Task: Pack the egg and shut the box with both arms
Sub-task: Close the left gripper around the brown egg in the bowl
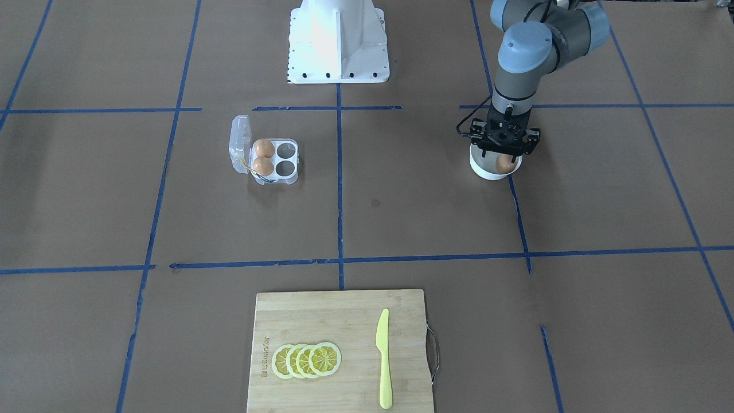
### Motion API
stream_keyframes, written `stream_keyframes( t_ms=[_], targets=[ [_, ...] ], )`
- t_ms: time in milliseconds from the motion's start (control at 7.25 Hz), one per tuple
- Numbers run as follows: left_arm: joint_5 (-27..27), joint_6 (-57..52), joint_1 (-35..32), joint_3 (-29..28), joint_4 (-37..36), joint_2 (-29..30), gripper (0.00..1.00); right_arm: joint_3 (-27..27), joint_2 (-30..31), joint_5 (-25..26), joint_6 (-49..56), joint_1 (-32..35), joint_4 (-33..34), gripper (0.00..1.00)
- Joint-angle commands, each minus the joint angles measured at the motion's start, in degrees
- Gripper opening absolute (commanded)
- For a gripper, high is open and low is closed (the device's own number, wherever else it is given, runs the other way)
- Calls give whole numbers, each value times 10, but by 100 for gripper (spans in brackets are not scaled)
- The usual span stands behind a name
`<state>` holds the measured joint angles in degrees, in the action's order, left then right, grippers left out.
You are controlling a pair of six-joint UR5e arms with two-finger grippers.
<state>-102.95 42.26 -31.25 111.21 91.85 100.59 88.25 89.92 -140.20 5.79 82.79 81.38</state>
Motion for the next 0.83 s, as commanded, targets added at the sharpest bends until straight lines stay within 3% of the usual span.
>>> stream_keyframes(
  t_ms=[0,690],
  targets=[
    [0,-1,0,-3,0,0,69,0,0,0,0,0,0,100],
    [0,-1,0,-10,0,0,69,0,-1,1,1,0,-1,100]
  ],
)
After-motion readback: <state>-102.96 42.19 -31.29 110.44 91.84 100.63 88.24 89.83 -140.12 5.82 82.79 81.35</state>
